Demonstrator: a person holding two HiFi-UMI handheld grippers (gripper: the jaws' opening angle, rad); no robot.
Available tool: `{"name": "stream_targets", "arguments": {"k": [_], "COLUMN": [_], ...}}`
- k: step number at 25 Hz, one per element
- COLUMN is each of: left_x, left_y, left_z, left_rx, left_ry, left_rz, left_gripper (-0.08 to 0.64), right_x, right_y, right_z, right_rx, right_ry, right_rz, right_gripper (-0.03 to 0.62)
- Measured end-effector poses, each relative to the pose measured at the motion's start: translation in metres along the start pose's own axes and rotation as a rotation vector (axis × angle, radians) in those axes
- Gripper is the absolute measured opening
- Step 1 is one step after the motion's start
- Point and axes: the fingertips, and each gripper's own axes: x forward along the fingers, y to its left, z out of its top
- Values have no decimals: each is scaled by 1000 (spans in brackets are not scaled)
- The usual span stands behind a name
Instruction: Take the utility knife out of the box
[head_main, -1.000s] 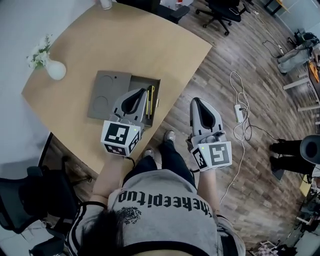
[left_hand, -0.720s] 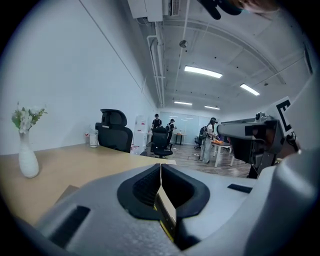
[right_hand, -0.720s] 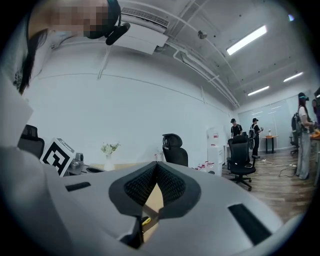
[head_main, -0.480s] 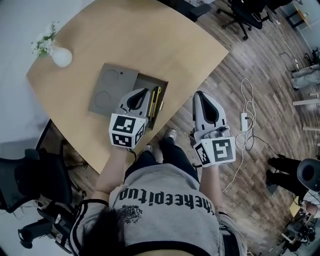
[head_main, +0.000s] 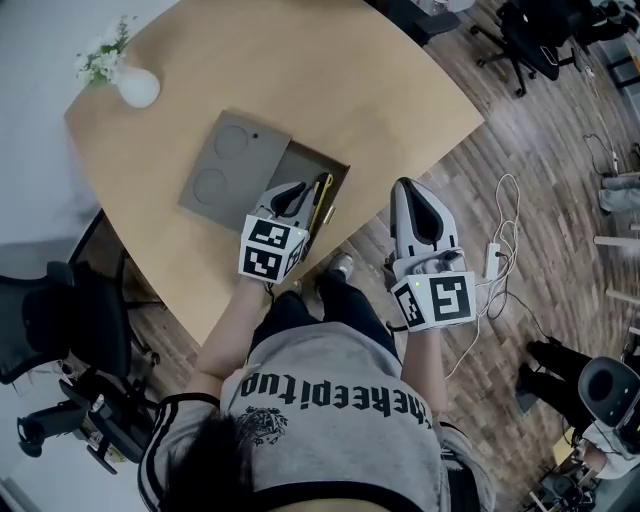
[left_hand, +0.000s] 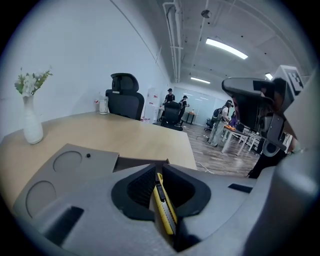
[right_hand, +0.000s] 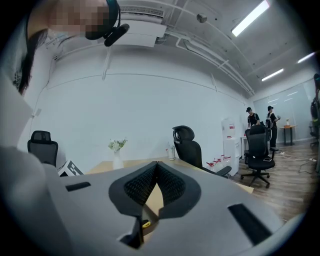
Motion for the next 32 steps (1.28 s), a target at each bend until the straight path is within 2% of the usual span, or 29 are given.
{"name": "stream_targets", "arguments": {"k": [3, 15, 25, 32], "left_x": [9, 37, 48, 49], "left_y": [1, 3, 2, 8], "left_z": [-16, -60, -85, -82], "left_rx": [-11, -49, -55, -91], "left_ry": [51, 209, 286, 279], "left_rz": [9, 38, 42, 62], "left_gripper": [66, 114, 141, 173], "right_x": [7, 24, 31, 36], "right_y": [-3, -15, -19, -19], "right_z": [-3, -16, -21, -21], "right_rx": [4, 18, 20, 19], "right_ry": [9, 40, 52, 54], "right_rz": [27, 88, 109, 120], "right_gripper": [6, 6, 6, 6]}}
